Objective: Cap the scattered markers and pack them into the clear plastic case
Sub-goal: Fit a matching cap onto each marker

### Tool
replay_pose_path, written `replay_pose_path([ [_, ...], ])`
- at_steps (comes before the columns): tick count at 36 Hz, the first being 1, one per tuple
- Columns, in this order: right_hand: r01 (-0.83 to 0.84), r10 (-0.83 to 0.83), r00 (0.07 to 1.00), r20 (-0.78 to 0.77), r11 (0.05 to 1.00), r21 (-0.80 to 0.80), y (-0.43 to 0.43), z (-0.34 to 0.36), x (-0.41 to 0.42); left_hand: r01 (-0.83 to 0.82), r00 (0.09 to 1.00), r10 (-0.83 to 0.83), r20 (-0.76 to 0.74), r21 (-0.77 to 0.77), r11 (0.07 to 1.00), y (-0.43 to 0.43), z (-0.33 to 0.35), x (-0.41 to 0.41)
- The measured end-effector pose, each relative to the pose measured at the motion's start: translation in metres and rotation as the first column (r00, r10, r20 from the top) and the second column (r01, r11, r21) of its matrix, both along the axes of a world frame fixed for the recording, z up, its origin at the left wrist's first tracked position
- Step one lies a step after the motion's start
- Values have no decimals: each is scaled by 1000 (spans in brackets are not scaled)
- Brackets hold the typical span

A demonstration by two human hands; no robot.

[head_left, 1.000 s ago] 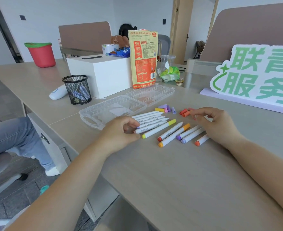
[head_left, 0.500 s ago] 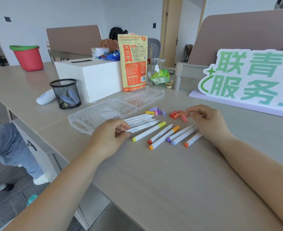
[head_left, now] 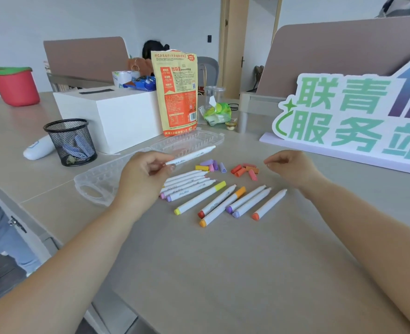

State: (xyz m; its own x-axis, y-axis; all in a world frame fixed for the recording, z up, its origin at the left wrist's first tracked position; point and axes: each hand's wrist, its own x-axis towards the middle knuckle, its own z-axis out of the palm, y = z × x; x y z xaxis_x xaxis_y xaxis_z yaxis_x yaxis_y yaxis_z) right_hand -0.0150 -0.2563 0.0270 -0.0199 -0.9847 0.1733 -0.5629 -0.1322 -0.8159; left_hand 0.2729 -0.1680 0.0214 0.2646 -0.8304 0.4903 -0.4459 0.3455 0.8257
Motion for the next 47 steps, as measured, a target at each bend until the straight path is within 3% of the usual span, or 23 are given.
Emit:
replay_pose_path([
  [8, -60, 69, 989, -128, 996, 70, -22, -3, 15, 26, 993, -9, 121, -142, 989, -12, -13, -17],
  [14, -139, 145, 936, -321, 989, 41, -25, -6, 27, 37, 999, -33, 42, -92, 995, -8, -13, -18],
  [32, -136, 156, 910, -385, 988, 78, -31, 3, 42, 38, 999, -39, -14, -72, 997, -9, -12, -17],
  [41, -163, 139, 968, -207, 981, -105, -6, 7, 37, 69, 992, -75, -103, -58, 996, -8, -11, -14],
  [47, -190, 199, 980, 30, 964, -187, 19, 3, 34, 70, 991, -76, -108, -65, 995, -8, -11, -15],
])
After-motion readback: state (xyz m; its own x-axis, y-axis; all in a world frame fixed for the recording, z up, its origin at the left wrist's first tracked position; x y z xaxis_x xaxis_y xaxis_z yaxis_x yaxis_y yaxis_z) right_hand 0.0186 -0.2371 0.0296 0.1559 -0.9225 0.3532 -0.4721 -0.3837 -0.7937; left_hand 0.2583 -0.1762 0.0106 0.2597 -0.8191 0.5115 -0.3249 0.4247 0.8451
